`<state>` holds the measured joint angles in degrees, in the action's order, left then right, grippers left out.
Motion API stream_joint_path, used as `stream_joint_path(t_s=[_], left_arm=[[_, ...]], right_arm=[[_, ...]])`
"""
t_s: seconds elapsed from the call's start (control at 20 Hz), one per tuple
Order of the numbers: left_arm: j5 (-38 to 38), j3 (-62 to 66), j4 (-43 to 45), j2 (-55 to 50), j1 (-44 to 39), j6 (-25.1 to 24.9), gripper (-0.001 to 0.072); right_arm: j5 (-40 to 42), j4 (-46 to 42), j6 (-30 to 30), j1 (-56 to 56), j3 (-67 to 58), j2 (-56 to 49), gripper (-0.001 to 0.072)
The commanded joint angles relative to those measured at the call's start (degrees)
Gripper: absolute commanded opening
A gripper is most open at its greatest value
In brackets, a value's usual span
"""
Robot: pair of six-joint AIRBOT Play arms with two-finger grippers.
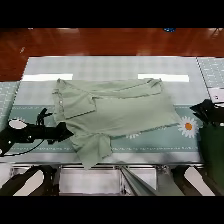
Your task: Fold the shirts.
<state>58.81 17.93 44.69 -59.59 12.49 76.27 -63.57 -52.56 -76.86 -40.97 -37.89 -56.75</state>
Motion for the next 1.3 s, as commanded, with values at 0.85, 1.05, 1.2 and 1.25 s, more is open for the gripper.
stream_joint_path(t_s=[0.85,1.05,1.2,1.25], left_arm=[[-2.8,1.6,-3.0,0.0,-1.1,-0.9,0.0019],[-0.4,14.2,-10.8,3.4,-1.1,-4.7,0.0019],[-1.9,30.2,-22.4,7.6,-1.1,-8.3,0.0019],[-2.8,36.2,-22.6,8.9,-1.0,-8.3,0.0019]], right_arm=[[0.5,7.7,8.6,13.0,-4.8,-21.8,0.0031],[-5.4,15.3,9.4,19.5,-22.4,-16.2,0.0031],[-2.7,17.3,7.2,23.3,-42.2,-11.2,0.0031],[-2.0,17.0,5.9,23.3,-48.3,-10.1,0.0031]])
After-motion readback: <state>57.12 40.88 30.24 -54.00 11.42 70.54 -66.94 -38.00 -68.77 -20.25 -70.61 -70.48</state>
